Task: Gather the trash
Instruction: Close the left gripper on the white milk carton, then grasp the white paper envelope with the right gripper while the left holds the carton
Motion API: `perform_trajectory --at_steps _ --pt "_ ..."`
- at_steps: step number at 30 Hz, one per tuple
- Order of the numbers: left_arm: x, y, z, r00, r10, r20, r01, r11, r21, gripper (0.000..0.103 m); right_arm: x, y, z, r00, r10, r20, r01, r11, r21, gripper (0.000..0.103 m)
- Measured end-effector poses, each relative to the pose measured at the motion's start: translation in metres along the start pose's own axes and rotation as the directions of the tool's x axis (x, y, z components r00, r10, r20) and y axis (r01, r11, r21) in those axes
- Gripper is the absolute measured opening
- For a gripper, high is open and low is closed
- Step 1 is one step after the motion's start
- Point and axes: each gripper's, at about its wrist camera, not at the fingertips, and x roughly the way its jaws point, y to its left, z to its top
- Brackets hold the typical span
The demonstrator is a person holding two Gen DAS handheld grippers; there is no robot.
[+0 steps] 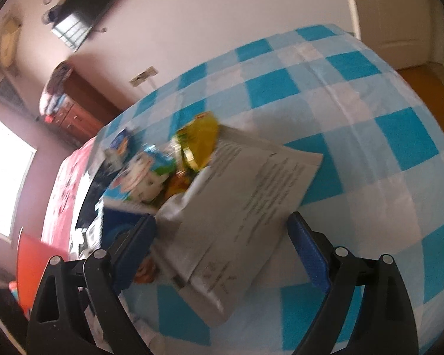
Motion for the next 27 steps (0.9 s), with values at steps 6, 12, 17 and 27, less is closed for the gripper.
perform_trajectory --at_steps 6,12,17,27 --pt "0.010 -0.004 -0.003 0.999 0.001 -0.034 0.000 1.000 0.027 0.063 0.010 0.003 0.013 0.998 -0.061 0.018 0.061 0.997 -0.041 0.090" --pt "0.013 -0.004 -0.003 1.000 0.005 -0.029 -0.004 0.999 0.033 0.065 0.014 0.012 0.007 0.993 -0.102 0.053 0.109 0.982 -0.152 0.087" --pt "0.012 0.000 -0.002 1.000 -0.001 -0.015 0.002 1.000 0.012 0.062 0.011 0.016 0.000 0.990 -0.111 0.085 0.127 0.966 -0.225 0.078" --pt "0.004 0.008 -0.004 1.000 -0.019 0.006 0.019 0.999 -0.030 0.056 -0.012 0.010 -0.014 0.989 -0.087 0.117 0.118 0.952 -0.284 0.037"
